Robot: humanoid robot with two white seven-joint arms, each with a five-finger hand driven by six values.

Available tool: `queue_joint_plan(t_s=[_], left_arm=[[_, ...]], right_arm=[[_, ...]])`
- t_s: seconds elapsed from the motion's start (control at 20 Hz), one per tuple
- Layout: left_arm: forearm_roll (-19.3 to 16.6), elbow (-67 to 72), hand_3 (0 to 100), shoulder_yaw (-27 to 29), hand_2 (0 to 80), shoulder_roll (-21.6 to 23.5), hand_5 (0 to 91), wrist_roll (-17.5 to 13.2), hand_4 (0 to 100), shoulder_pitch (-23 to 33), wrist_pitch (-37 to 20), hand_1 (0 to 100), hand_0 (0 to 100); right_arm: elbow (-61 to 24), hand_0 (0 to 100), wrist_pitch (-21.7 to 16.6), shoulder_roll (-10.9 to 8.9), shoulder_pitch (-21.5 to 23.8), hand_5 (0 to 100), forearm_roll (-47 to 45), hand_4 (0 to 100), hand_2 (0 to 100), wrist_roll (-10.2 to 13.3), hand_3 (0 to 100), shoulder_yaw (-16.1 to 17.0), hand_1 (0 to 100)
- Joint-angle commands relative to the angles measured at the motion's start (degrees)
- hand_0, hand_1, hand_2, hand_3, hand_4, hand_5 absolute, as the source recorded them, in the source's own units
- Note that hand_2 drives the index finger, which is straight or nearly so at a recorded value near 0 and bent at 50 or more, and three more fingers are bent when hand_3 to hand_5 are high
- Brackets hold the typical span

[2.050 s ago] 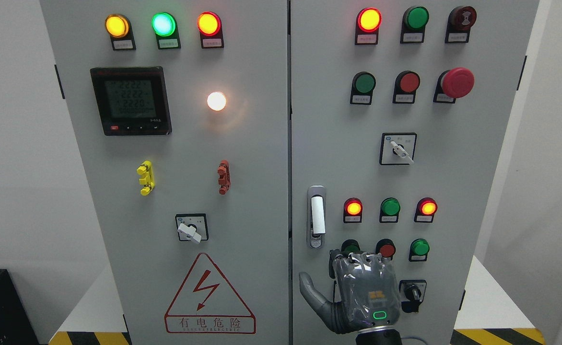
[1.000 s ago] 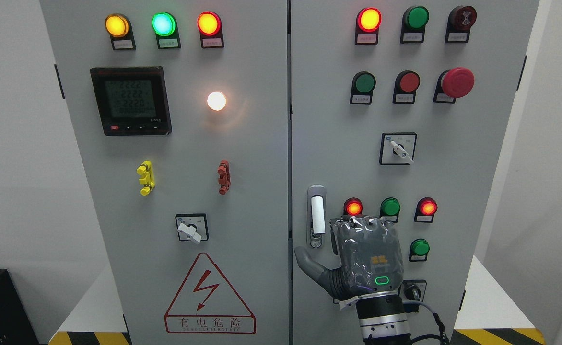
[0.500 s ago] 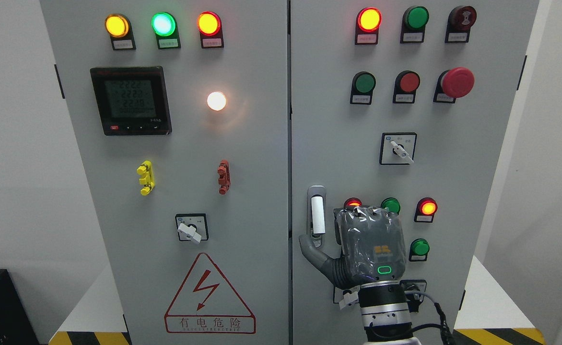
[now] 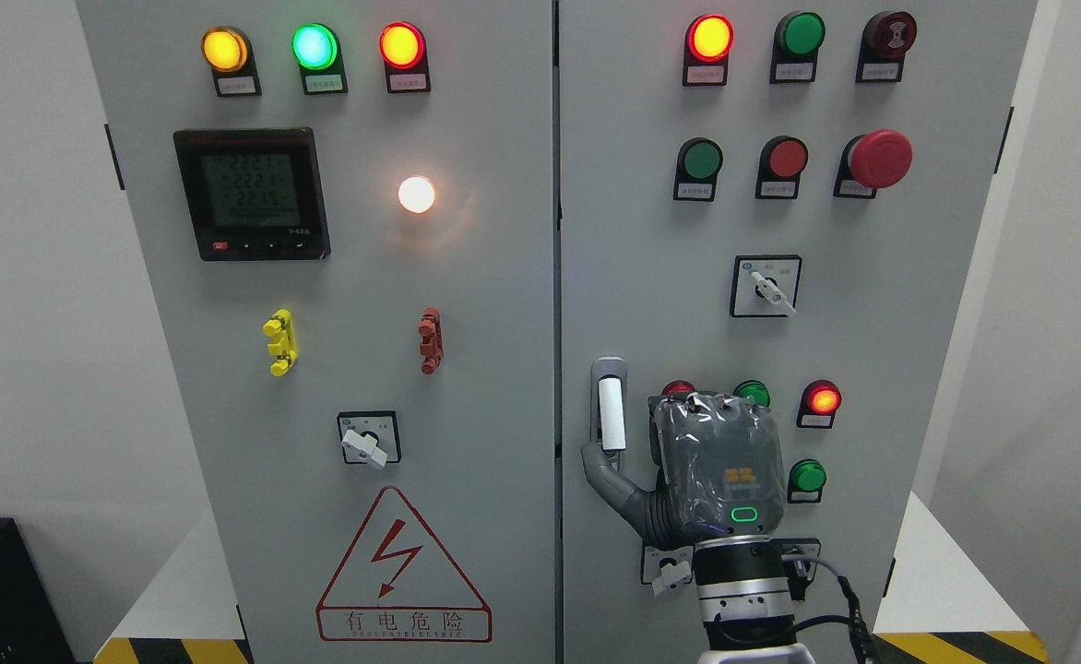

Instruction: Release door handle

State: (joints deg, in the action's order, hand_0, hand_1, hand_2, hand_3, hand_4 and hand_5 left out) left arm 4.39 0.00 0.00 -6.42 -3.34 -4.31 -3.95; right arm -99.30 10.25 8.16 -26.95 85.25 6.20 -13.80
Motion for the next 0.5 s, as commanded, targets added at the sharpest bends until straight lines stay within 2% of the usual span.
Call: queue_joint_plan(t_s=[0.0, 0.45], left_arm=[[0.0, -1.1, 9, -1.2, 2.3, 0.0, 0.0, 0.0, 1, 0.0, 0.0, 0, 0], [0.0, -1.1, 9, -1.2, 2.2, 0.0, 0.0, 0.0, 1, 0.0, 0.0, 0, 0]], right_arm=[[0.6, 14, 0.0, 0.02, 0.0, 94, -0.3, 99, 91, 0.0, 100, 0.7, 34], [0.3, 20, 0.0, 0.02, 0.1, 94, -0.3, 99, 91, 0.1, 100, 1.1, 34]])
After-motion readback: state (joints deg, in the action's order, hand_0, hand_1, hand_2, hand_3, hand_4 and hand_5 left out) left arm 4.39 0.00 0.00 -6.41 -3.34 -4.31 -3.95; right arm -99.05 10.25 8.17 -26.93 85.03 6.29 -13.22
